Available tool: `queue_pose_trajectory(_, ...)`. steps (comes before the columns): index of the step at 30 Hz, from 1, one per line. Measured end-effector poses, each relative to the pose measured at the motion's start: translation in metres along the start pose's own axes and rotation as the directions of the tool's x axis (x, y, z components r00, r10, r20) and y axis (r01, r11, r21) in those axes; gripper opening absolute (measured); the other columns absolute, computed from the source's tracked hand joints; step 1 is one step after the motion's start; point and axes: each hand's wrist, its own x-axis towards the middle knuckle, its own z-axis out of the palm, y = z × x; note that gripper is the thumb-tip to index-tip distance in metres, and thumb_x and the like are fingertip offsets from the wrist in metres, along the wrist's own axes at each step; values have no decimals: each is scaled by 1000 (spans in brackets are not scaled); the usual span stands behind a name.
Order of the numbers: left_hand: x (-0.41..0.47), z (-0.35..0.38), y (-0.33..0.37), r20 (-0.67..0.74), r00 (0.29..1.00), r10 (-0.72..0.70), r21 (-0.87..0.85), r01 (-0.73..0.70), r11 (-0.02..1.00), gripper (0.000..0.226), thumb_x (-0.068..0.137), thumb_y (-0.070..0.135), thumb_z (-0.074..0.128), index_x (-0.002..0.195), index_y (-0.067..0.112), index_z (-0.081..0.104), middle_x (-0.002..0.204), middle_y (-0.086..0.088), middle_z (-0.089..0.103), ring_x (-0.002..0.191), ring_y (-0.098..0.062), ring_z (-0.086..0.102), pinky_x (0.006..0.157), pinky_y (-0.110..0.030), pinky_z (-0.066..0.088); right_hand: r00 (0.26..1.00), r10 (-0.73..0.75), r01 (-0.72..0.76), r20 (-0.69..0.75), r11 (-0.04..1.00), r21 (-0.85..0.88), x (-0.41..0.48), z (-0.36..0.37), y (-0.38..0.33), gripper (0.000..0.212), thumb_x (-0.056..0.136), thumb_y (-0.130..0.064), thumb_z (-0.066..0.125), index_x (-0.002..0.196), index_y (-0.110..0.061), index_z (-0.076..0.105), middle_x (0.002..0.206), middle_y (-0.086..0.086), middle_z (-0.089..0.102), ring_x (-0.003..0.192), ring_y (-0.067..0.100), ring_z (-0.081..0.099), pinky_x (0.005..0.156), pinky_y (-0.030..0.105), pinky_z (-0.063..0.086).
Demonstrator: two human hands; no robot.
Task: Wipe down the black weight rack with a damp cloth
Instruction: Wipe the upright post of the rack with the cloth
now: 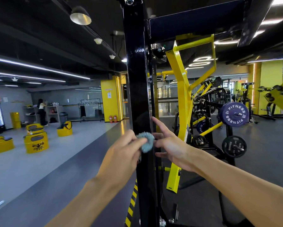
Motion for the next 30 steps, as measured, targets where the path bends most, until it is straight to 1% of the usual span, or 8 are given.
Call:
queue_pose_trajectory(2,-2,2,3,-45,995,-89,-38,88,995,38,78,-11,68,111,7,71,90,2,50,71,-4,40,66,-7,34,1000,-9,9,1,1000,10,0,0,2,84,91,10,42,121,-68,39,127,-7,57,119,19,56,102,48,43)
queue_pose_trajectory(6,-16,8,9,71,996,49,9,-50,999,37,78,-6,68,111,10,70,91,2,50,73,-10,48,59,-20,43,1000,-27,27,-1,997,68,-2,-1,7,79,92,9,45,122,-64,45,125,-4,59,116,17,59,96,42,49)
queue_pose_trajectory(10,-13,9,8,-34,994,-102,-47,101,994,36,78,-6,67,111,8,71,89,10,41,72,-1,36,65,-6,35,1000,-20,21,-12,997,81,-1,0,10,75,94,8,42,133,-57,42,126,-4,59,115,18,60,97,43,48)
queue_pose_trajectory(14,-23,10,5,71,997,40,10,-41,999,41,76,-8,71,112,12,68,90,5,45,72,-5,41,60,-15,37,1000,-16,16,-3,997,72,-2,-2,13,76,95,6,42,141,-54,38,125,-5,59,118,18,58,102,47,44)
queue_pose_trajectory(18,-23,14,10,-79,984,-163,-48,159,986,37,78,-13,68,110,5,71,88,9,39,70,-3,35,66,-4,33,1000,4,-4,-3,999,51,-1,-2,18,86,91,12,42,145,-54,34,129,-5,58,119,16,59,103,49,44)
queue_pose_trajectory(21,-35,18,15,49,998,-28,-12,29,1000,40,78,-10,69,112,11,68,91,5,45,70,-9,44,60,-16,38,1000,3,-3,0,999,50,-4,-2,23,94,86,18,43,143,-56,34,131,3,58,119,21,61,98,48,48)
queue_pose_trajectory(26,-32,19,13,-69,984,-162,-35,160,987,41,76,-16,68,110,6,69,92,8,40,73,-3,36,65,-11,33,1000,26,-25,-15,998,56,-6,-1,31,100,81,23,37,141,-56,36,127,0,58,111,15,62,72,33,40)
queue_pose_trajectory(30,-39,19,14,-1,998,-56,42,56,998,39,75,-15,68,108,6,70,98,-2,51,81,-16,53,60,-26,50,1000,25,-25,-8,999,38,-8,0,34,99,82,21,38,142,-57,34,129,-2,58,120,19,59,78,34,41)
